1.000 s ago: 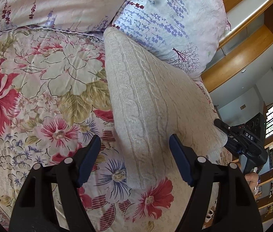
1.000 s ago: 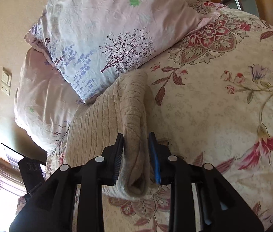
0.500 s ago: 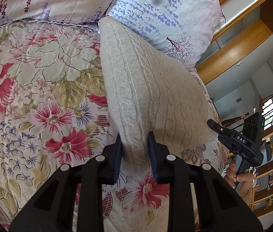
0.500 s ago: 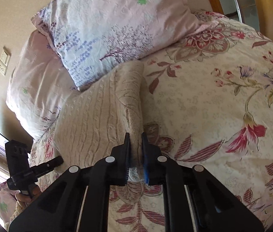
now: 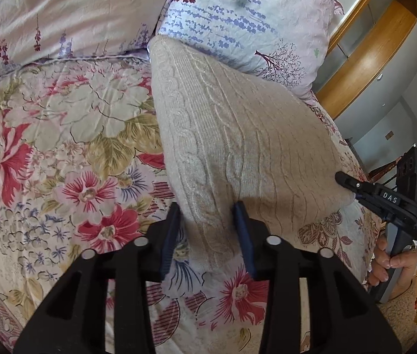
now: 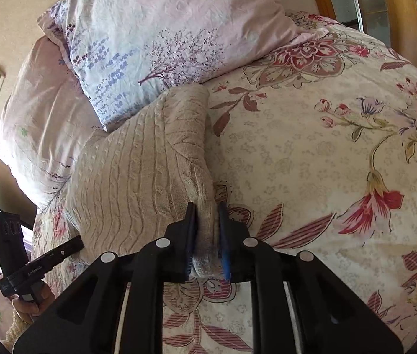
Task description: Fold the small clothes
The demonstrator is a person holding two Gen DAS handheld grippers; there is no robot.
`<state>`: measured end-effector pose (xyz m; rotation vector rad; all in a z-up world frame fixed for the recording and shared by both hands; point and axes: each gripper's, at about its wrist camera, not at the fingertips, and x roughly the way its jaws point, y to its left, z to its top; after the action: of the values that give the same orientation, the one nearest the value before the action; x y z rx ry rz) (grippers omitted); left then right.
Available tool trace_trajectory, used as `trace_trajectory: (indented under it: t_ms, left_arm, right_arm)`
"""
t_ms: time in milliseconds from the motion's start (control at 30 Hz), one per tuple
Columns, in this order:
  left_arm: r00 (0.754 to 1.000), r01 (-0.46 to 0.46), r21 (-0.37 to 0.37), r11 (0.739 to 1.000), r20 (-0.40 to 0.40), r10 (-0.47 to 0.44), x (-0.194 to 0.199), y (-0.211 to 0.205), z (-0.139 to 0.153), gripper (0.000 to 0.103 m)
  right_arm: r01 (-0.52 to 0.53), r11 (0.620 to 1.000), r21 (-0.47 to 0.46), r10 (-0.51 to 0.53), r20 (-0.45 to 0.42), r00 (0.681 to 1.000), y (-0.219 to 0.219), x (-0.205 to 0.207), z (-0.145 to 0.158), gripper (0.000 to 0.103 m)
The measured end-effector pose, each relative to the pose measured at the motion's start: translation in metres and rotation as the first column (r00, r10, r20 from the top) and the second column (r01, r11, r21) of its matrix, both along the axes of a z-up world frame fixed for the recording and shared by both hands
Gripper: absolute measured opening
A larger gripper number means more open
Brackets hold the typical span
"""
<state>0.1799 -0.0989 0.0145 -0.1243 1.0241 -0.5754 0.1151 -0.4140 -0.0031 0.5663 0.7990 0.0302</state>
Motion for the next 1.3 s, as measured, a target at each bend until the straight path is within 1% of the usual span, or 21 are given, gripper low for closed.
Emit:
trace_trajectory:
  t_ms: [33,67,100,200,267,333,400,433,467,533,633,700,767,833,933,1000,1033,1067,1100,1167,1300]
  left_arm:
    - [1.000,-0.004,-0.001,1.000,0.020,0.004,-0.001,0.002,0.005,0.055]
    - [0.999,-0.012,-0.008,1.000,0.038,0.012,-0.002,0.005,0.010,0.065]
    - [0.998,-0.023,-0.014,1.000,0.056,0.024,-0.001,0.006,0.015,0.072]
    - [0.994,-0.058,-0.001,0.998,0.088,0.058,0.007,0.006,0.026,0.077]
    - [0.993,-0.073,0.028,0.997,0.095,0.070,0.016,0.000,0.026,0.078]
    - [0.993,-0.085,0.062,0.994,0.085,0.080,0.023,-0.006,0.023,0.078]
    - [0.994,-0.090,0.076,0.993,0.067,0.085,0.028,-0.009,0.016,0.078]
    - [0.994,-0.094,0.076,0.993,0.059,0.090,0.029,-0.010,0.014,0.079]
    - [0.994,-0.095,0.070,0.993,0.053,0.092,0.031,-0.011,0.013,0.079]
    - [0.994,-0.095,0.065,0.993,0.052,0.091,0.032,-0.012,0.011,0.079]
    - [0.995,-0.085,0.066,0.994,0.059,0.082,0.033,-0.014,0.011,0.080]
    - [0.995,-0.081,0.071,0.994,0.066,0.076,0.033,-0.017,0.010,0.080]
    - [0.995,-0.076,0.075,0.994,0.077,0.070,0.032,-0.020,0.010,0.081]
    - [0.994,-0.073,0.083,0.994,0.087,0.065,0.032,-0.023,0.009,0.081]
    - [0.994,-0.073,0.092,0.993,0.092,0.065,0.032,-0.026,0.009,0.083]
    - [0.993,-0.075,0.089,0.993,0.093,0.067,0.032,-0.026,0.010,0.085]
    - [0.993,-0.078,0.089,0.993,0.095,0.069,0.034,-0.026,0.011,0.086]
    - [0.993,-0.082,0.089,0.993,0.098,0.073,0.036,-0.027,0.011,0.088]
    - [0.992,-0.085,0.085,0.993,0.098,0.076,0.037,-0.026,0.011,0.089]
    - [0.993,-0.090,0.065,0.994,0.088,0.084,0.040,-0.025,0.013,0.089]
    - [0.994,-0.095,0.035,0.995,0.057,0.093,0.049,-0.027,0.012,0.091]
  right_arm:
    - [0.007,1.000,0.016,-0.007,0.016,1.000,-0.002,-0.001,0.006,0.031]
    - [0.021,0.999,0.030,-0.022,0.037,0.999,-0.006,-0.001,0.013,0.041]
    - [0.033,0.998,0.046,-0.036,0.053,0.998,-0.010,0.001,0.018,0.043]
    - [0.040,0.993,0.110,-0.046,0.060,0.997,-0.018,0.021,0.026,0.043]
    - [0.049,0.992,0.116,-0.055,0.047,0.997,-0.020,0.041,0.026,0.043]
    - [0.049,0.989,0.140,-0.052,0.019,0.998,-0.019,0.061,0.022,0.043]
    - [0.035,0.985,0.171,-0.032,-0.017,0.999,-0.018,0.082,0.016,0.042]
    - [0.031,0.985,0.170,-0.026,-0.027,0.999,-0.016,0.089,0.014,0.031]
    - [0.028,0.989,0.147,-0.025,-0.026,0.999,-0.013,0.094,0.014,0.011]
    - [0.026,0.996,0.081,-0.026,0.003,1.000,-0.008,0.095,0.019,0.010]
    - [0.062,0.996,0.057,-0.065,0.040,0.997,-0.013,0.089,0.024,0.009]
    - [0.092,0.994,0.053,-0.093,0.011,0.996,-0.019,0.090,0.017,0.009]
    - [0.112,0.993,0.039,-0.110,-0.049,0.993,-0.022,0.094,0.003,0.008]
    - [0.112,0.993,0.041,-0.108,-0.088,0.990,-0.020,0.097,-0.011,0.009]
    - [0.102,0.994,0.033,-0.099,-0.081,0.992,-0.018,0.096,-0.006,0.010]
    - [0.106,0.990,0.091,-0.100,-0.065,0.993,-0.024,0.091,0.001,0.020]
    - [0.110,0.986,0.128,-0.103,-0.062,0.993,-0.029,0.088,0.004,0.040]
    - [0.113,0.981,0.160,-0.104,-0.064,0.992,-0.033,0.084,0.005,0.066]
    - [0.117,0.975,0.188,-0.107,-0.060,0.992,-0.037,0.080,0.005,0.073]
    - [0.103,0.970,0.221,-0.096,-0.038,0.995,-0.042,0.074,0.006,0.076]
    - [0.088,0.965,0.249,-0.074,-0.067,0.995,-0.046,0.071,-0.002,0.076]
